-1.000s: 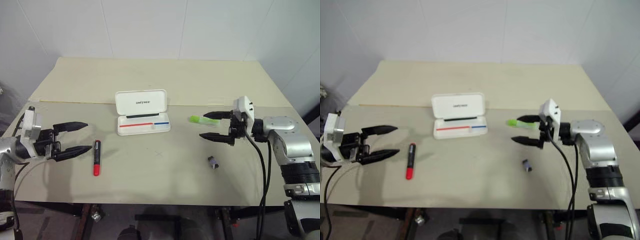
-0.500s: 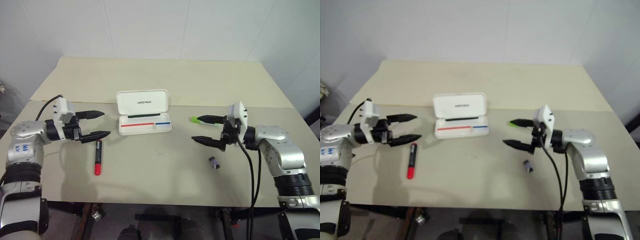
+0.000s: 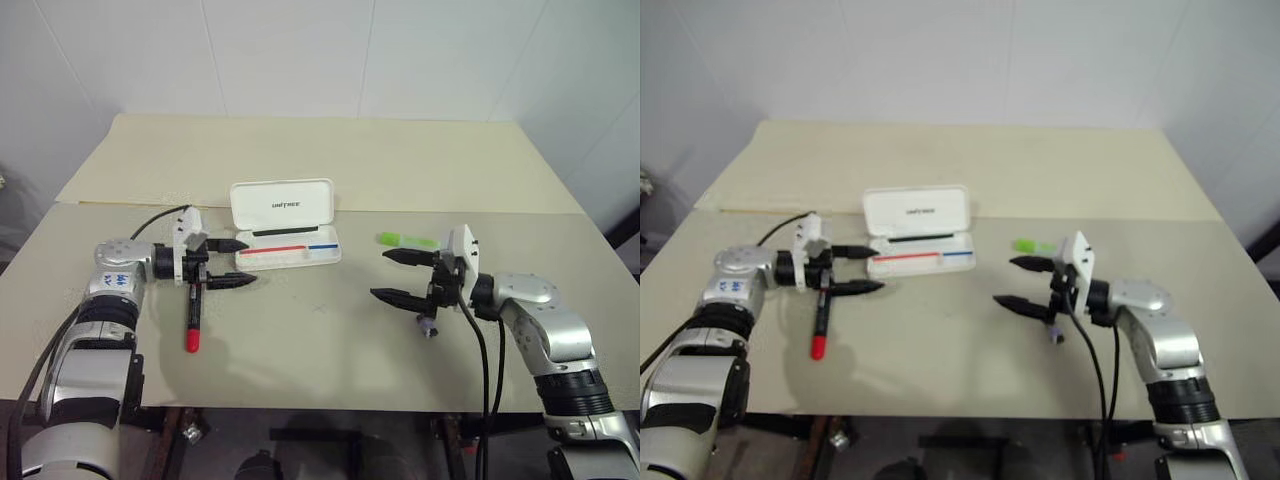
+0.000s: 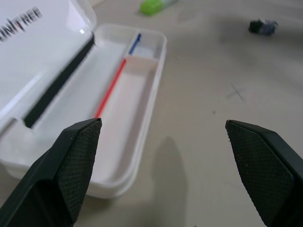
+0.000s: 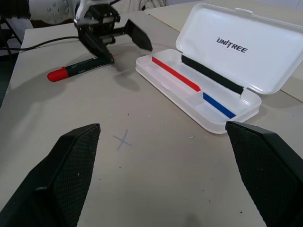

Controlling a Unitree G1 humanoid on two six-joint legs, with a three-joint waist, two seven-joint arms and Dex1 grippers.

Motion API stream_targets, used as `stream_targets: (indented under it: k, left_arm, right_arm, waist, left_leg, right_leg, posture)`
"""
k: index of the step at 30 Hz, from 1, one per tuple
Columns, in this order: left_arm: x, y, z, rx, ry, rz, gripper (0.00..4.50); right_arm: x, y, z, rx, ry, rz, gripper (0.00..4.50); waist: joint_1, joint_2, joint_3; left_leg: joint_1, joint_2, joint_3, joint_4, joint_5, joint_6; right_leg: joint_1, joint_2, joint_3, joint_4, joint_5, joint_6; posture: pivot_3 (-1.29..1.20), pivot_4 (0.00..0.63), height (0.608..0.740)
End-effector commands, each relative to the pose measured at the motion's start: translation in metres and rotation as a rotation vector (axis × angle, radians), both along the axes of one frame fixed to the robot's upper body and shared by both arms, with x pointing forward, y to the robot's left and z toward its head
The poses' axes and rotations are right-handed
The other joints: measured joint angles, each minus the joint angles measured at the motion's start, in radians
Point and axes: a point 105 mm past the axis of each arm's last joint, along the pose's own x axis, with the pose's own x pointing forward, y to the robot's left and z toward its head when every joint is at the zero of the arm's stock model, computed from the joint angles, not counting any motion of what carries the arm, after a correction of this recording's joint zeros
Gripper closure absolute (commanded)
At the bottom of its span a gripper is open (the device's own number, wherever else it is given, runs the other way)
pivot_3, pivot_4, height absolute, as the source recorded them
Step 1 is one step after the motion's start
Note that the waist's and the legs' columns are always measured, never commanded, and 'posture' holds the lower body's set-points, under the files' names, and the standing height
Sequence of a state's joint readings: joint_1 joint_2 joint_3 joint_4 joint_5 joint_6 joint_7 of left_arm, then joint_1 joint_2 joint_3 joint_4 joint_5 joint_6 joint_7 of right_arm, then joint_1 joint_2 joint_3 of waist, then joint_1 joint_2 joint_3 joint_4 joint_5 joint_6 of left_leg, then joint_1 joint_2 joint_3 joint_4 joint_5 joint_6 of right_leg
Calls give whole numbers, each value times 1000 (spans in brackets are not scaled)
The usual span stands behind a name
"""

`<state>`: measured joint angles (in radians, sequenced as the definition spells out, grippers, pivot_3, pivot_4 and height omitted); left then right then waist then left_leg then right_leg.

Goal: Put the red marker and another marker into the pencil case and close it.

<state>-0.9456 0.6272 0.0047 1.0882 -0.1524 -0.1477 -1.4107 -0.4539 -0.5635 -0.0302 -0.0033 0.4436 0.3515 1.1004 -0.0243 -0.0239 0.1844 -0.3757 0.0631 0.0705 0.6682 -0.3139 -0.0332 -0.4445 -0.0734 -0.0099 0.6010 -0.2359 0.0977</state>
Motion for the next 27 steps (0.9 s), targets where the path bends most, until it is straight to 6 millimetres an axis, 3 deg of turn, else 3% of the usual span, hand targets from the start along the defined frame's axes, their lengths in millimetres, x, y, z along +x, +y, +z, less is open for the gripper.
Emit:
stream_targets:
  k: [1,12,27]
  left_arm:
    - [4,-4,9,38,-29,-27,44]
    - [12,-8,-3,120,23,14,44]
    - [21,-6,-17,402,26,26,44]
  right_arm:
    - [-4,-4,12,22,-50,-16,0]
    - [-5,-4,9,28,-47,-35,0]
    - [1,-1,13,29,-57,-30,0]
  waist:
    - [1,0,0]
    - [2,0,0]
    - [-3,-1,0]
  left_leg:
    - [0,0,0,0,0,0]
    - [0,0,0,1,0,0]
    - [1,0,0,2,0,0]
  right_leg:
    - [0,0,0,0,0,0]
    - [0,0,0,0,0,0]
    - [0,0,1,3,0,0]
  posture:
    - [0,150,740]
    - [0,150,740]
    - [0,150,740]
